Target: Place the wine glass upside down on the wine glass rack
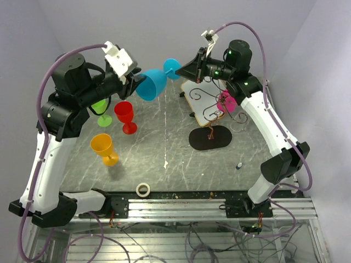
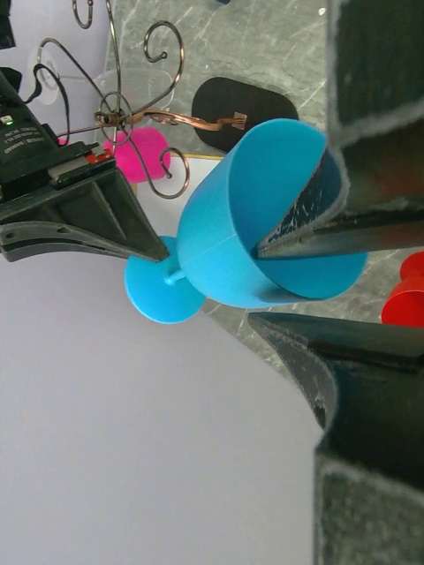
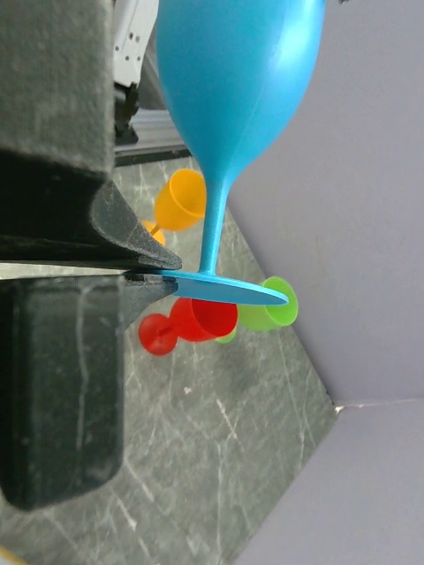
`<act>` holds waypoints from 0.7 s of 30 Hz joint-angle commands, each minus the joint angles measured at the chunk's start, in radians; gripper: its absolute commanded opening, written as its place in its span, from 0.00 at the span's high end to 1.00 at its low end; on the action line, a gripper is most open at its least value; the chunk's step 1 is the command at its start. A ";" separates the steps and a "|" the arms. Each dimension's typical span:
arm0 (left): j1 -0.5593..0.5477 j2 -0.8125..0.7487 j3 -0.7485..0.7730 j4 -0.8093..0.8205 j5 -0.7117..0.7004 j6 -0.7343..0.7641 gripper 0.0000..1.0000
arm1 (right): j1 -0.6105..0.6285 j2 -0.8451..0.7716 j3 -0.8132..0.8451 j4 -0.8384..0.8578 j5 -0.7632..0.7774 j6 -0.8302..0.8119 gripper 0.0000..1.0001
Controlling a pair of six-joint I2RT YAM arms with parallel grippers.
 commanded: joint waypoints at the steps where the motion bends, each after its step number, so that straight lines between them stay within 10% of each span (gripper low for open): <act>1: 0.010 -0.045 -0.022 -0.001 0.010 0.039 0.55 | -0.031 -0.036 0.034 -0.058 0.049 -0.101 1.00; 21: 0.081 -0.221 -0.181 -0.165 -0.122 0.246 0.12 | -0.077 -0.125 0.163 -0.343 0.495 -0.691 1.00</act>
